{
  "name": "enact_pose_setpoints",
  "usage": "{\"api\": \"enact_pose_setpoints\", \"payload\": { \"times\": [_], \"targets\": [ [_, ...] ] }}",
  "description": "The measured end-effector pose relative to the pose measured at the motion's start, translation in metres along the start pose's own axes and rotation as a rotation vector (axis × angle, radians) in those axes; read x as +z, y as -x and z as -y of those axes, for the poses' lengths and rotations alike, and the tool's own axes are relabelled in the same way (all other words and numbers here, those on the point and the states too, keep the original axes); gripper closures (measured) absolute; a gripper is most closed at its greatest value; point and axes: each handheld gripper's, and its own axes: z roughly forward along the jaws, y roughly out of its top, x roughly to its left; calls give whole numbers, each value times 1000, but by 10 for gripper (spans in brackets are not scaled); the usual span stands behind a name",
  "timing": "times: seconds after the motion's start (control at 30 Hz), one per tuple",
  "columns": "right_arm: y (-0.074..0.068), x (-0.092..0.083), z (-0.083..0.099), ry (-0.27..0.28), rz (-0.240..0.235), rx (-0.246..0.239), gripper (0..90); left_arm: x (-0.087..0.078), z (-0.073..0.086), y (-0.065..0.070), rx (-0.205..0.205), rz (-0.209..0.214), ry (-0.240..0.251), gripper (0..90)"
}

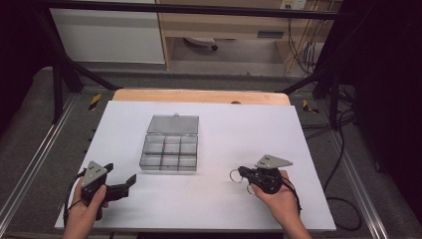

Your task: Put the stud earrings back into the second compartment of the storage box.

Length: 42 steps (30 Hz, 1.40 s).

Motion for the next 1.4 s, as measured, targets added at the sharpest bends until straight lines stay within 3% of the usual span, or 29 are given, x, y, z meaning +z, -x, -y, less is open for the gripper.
{"api": "enact_pose_setpoints", "payload": {
  "times": [0.27, 0.47, 0.67, 1.03, 1.33, 1.4],
  "targets": [
    [-20, 39, -48, -2, -55, -26, 870, 0, 0, 0, -7, 5, 4, 70],
    [-24, 56, -67, -16, -64, -45, 870, 0, 0, 0, -7, 1, 3, 71],
    [-26, 69, -94, 4, -65, -46, 870, 0, 0, 0, -9, 4, 1, 71],
    [-33, 102, -109, 7, -53, -16, 870, 1, 0, 0, -7, 6, -1, 71],
    [-38, 134, -121, 24, -69, 52, 870, 1, -1, 0, -7, 11, -2, 71],
    [-41, 138, -123, 22, -69, 39, 870, 1, -1, 0, -5, 12, -2, 71]
  ]
}}
